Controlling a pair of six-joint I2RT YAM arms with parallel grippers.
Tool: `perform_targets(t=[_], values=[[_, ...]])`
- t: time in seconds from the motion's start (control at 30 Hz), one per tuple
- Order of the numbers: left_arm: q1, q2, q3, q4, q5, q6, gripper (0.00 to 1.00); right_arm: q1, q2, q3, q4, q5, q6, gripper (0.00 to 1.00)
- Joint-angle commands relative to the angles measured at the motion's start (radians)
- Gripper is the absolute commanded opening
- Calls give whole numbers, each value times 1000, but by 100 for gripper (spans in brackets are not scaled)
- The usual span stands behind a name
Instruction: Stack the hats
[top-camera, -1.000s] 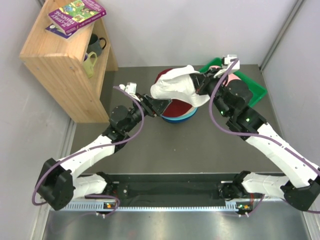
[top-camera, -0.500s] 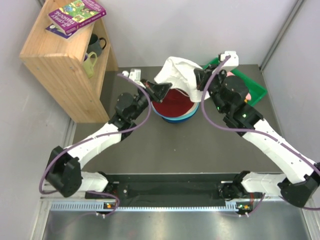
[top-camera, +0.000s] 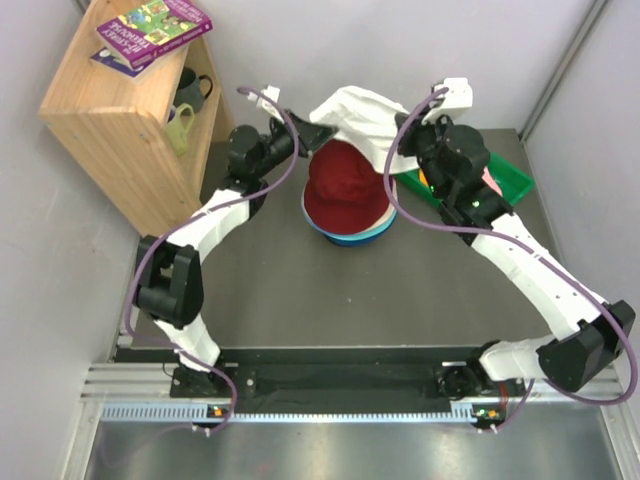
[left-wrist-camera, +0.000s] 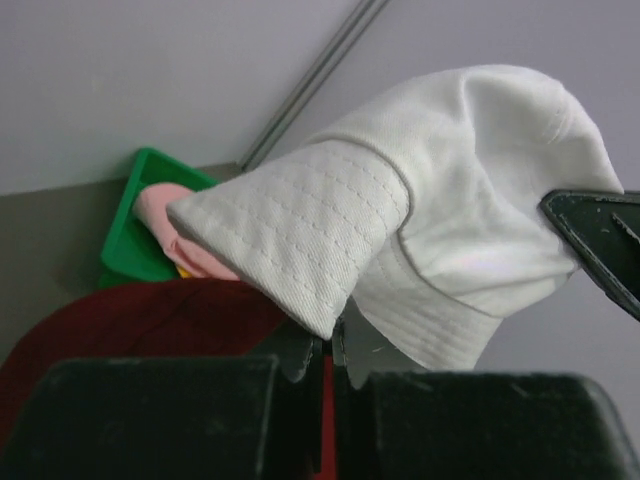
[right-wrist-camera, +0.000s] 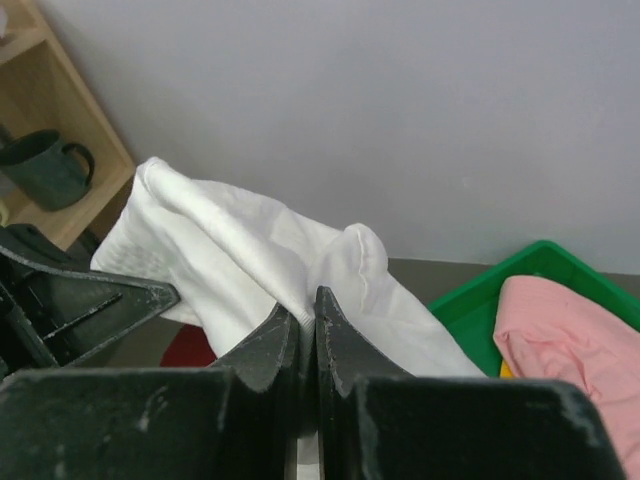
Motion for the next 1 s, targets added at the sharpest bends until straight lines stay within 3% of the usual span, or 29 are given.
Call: perform_targets(t=[0.0,0.13,0.23,0.27,0.37,0.57,0.7,0.97], values=[[67,-62,-140,126,95,-102,0,1,-28,-50,72,-86,25,1],[98,-148,-266,140,118,-184,0,9,-48,-87,40,-117,60,16],[116,-224,-353,142,130,-220,0,9,-71,-99,6,-151,75,45],[125,-243,-391,134,127,-221,0,7,-77,-99,-5,-161,81,64],[151,-301,-445,73,134,-215,0,-14,-85,-87,-49,-198,84,87],[196,-343,-545,165,210,-329,0,-173,-57,-104,-83,-459,181,93],[196,-343,-548,174,228,-347,0,-212,-65,-197,61,-627,259,93],[196,-366,-539,188,216,-376,0,-252,13,-311,315,-789,431,93]])
